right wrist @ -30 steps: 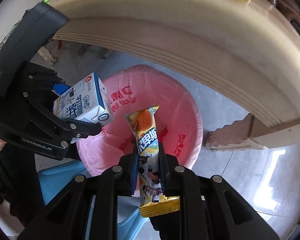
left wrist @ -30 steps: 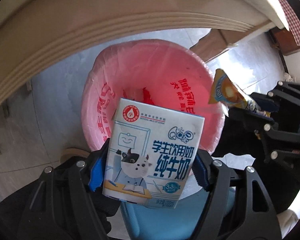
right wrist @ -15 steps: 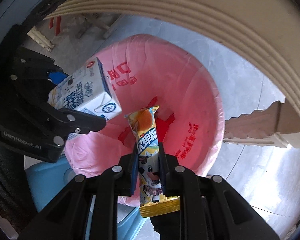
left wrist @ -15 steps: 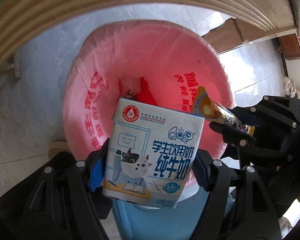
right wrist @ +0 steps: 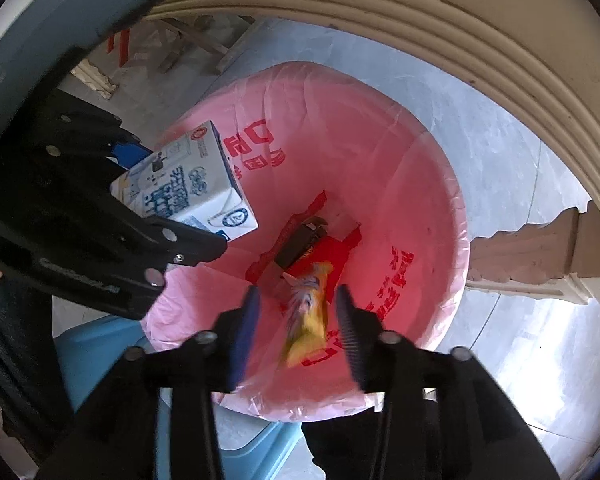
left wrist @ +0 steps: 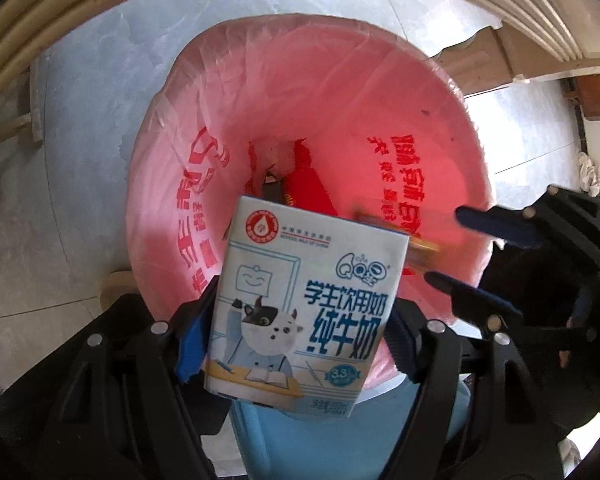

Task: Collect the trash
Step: 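Open the right tool to drop the snack bar while the left tool releases the milk carton, then move both open tools back over the table toward the boxes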

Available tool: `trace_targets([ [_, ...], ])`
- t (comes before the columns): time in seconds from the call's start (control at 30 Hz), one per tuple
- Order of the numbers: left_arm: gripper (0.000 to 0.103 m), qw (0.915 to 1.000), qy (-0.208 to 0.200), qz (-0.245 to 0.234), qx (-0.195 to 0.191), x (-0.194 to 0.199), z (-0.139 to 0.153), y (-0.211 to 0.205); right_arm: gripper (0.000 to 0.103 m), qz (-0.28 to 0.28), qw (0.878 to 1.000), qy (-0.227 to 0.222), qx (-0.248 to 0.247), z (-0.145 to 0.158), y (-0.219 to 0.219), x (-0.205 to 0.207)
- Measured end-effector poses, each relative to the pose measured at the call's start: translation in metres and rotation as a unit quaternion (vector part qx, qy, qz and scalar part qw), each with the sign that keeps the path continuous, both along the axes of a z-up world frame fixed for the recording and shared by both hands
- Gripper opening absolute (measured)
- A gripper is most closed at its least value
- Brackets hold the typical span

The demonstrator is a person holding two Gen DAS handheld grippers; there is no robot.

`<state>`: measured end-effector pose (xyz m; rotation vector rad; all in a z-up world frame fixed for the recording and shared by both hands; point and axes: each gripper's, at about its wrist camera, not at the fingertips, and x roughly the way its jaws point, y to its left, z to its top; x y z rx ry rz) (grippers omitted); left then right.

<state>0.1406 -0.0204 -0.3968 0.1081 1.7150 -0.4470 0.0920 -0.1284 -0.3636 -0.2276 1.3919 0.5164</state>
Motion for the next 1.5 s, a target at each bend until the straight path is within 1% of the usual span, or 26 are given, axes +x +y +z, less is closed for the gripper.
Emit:
trace_targets([
  [0.03,0.072,1.0,-0.001,-0.003,0.003,0.0,-0.001,-0.002,0.042,0.002,1.0,-0.001,-0.001,0.001,0.001,0.0],
  [0.1,0.077,1.0,-0.003,-0.009,0.0,0.0,0.0,-0.005,0.042,0.001,1.0,-0.002,-0.001,0.001,0.002,0.001],
  [0.2,0.078,0.9999,-0.013,-0.01,0.001,0.0,0.003,-0.006,0.042,0.0,1.0,0.0,-0.001,-0.001,0.003,0.001],
  [0.43,0.079,0.9999,-0.01,-0.007,0.002,0.001,0.001,-0.006,0.042,0.001,1.0,-0.003,0.0,-0.001,0.002,0.0],
  [0.67,0.079,0.9997,-0.018,-0.014,0.007,0.0,0.006,-0.005,0.043,0.007,1.0,-0.009,-0.003,0.001,0.006,-0.003],
  [0.73,0.079,0.9996,-0.023,-0.016,0.009,-0.001,0.009,-0.006,0.049,0.007,1.0,-0.012,-0.006,0.003,0.007,-0.004],
  [0.77,0.079,0.9994,-0.027,-0.018,0.012,-0.001,0.011,-0.007,0.055,0.007,1.0,-0.016,-0.006,0.004,0.007,-0.005],
  [0.8,0.079,0.9992,-0.032,-0.021,0.015,-0.002,0.014,-0.007,0.059,0.009,1.0,-0.02,-0.005,0.006,0.008,-0.007],
  [0.93,0.079,0.9978,-0.054,-0.029,0.025,-0.009,0.029,-0.007,0.059,0.019,0.999,-0.027,-0.006,0.015,0.008,-0.015],
  [0.97,0.079,0.9972,-0.061,-0.029,0.03,-0.013,0.037,-0.005,0.059,0.02,0.999,-0.026,-0.005,0.019,0.008,-0.018],
  [1.03,0.079,0.9968,-0.071,-0.027,0.025,-0.023,0.057,0.001,0.059,0.02,0.999,-0.031,0.002,0.034,0.006,-0.026],
  [1.1,0.079,0.9966,-0.077,-0.025,0.017,-0.03,0.08,0.005,0.059,0.022,0.998,-0.05,0.019,0.06,0.004,-0.037],
  [1.13,0.079,0.9958,-0.087,-0.026,0.009,-0.036,0.1,0.009,0.059,0.022,0.998,-0.055,0.028,0.072,0.003,-0.04],
  [1.17,0.079,0.9951,-0.095,-0.025,0.003,-0.038,0.115,0.012,0.059,0.024,0.997,-0.063,0.043,0.09,0.0,-0.045],
  [1.2,0.08,0.9942,-0.105,-0.025,-0.003,-0.04,0.136,0.016,0.062,0.028,0.995,-0.077,0.057,0.111,-0.002,-0.05],
  [1.23,0.08,0.9936,-0.11,-0.025,-0.007,-0.04,0.152,0.018,0.069,0.032,0.994,-0.089,0.063,0.126,-0.004,-0.054],
  [1.27,0.08,0.9925,-0.119,-0.025,-0.011,-0.038,0.178,0.022,0.083,0.041,0.99,-0.113,0.07,0.152,-0.008,-0.058],
  [1.3,0.084,0.9913,-0.129,-0.024,-0.01,-0.036,0.197,0.025,0.089,0.049,0.987,-0.136,0.075,0.173,-0.011,-0.061],
  [1.37,0.088,0.9874,-0.156,-0.024,-0.003,-0.027,0.243,0.028,0.09,0.067,0.979,-0.17,0.085,0.214,-0.018,-0.064],
  [1.4,0.088,0.9858,-0.165,-0.029,0.001,-0.021,0.265,0.028,0.09,0.075,0.976,-0.187,0.087,0.237,-0.022,-0.064],
  [1.43,0.089,0.9847,-0.171,-0.033,0.004,-0.017,0.281,0.027,0.091,0.081,0.973,-0.197,0.09,0.251,-0.025,-0.062],
  [1.47,0.089,0.983,-0.18,-0.035,0.009,-0.009,0.304,0.026,0.091,0.092,0.967,-0.216,0.099,0.278,-0.031,-0.06],
  [1.5,0.089,0.9818,-0.186,-0.038,0.012,-0.002,0.323,0.024,0.094,0.097,0.963,-0.23,0.103,0.297,-0.035,-0.057],
])
